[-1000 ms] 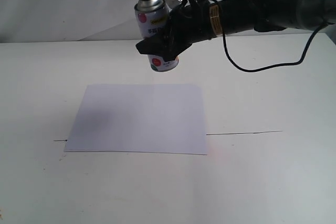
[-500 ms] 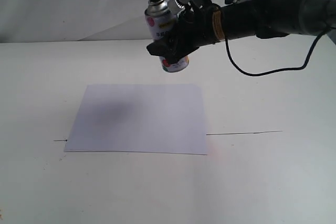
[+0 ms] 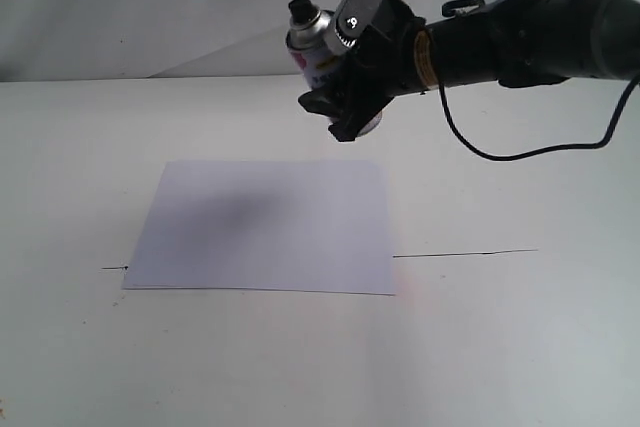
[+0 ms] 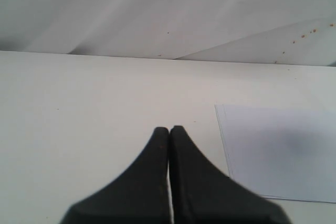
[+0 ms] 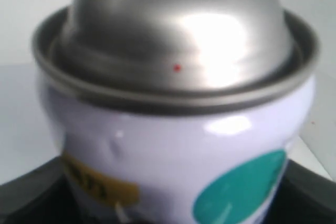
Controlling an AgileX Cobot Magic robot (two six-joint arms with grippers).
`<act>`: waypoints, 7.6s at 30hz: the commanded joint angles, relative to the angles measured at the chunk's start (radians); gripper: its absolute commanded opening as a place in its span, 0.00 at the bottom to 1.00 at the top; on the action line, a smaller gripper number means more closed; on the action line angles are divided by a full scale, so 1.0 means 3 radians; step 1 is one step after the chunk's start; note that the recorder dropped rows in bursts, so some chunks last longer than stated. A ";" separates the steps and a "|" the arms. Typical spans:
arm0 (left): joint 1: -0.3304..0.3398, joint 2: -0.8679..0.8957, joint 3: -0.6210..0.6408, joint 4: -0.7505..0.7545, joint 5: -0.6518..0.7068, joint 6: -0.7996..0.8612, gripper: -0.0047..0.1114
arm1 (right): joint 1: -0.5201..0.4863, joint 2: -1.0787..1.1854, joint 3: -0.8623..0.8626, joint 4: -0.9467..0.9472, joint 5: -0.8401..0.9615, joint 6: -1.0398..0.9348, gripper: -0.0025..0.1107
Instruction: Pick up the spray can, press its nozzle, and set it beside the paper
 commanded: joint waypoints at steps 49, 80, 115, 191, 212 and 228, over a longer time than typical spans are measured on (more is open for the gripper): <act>-0.0010 -0.0013 0.0015 -0.0001 -0.0036 0.0000 0.04 | 0.0444 -0.0331 0.0647 0.1515 0.0636 -0.1086 0.02; -0.0010 -0.0013 0.0015 -0.0001 -0.0036 0.0000 0.04 | 0.0617 -0.0810 0.0853 0.3745 0.2256 -0.3576 0.02; -0.0010 -0.0013 0.0015 -0.0001 -0.0036 0.0000 0.04 | 0.0746 -0.0168 -0.0478 0.5013 0.4139 -0.5828 0.02; -0.0010 -0.0013 0.0015 -0.0538 -0.1342 -0.0658 0.04 | 0.1062 0.0604 -0.1298 0.5012 0.4743 -0.5960 0.02; -0.0010 0.2786 -0.2465 -0.1046 0.1081 -0.0419 0.04 | 0.0975 0.0604 -0.1298 0.5126 0.4714 -0.6076 0.02; -0.0010 0.4406 -0.3535 -0.2103 0.1712 0.0732 0.04 | 0.0975 0.0623 -0.1298 0.5127 0.4662 -0.6084 0.02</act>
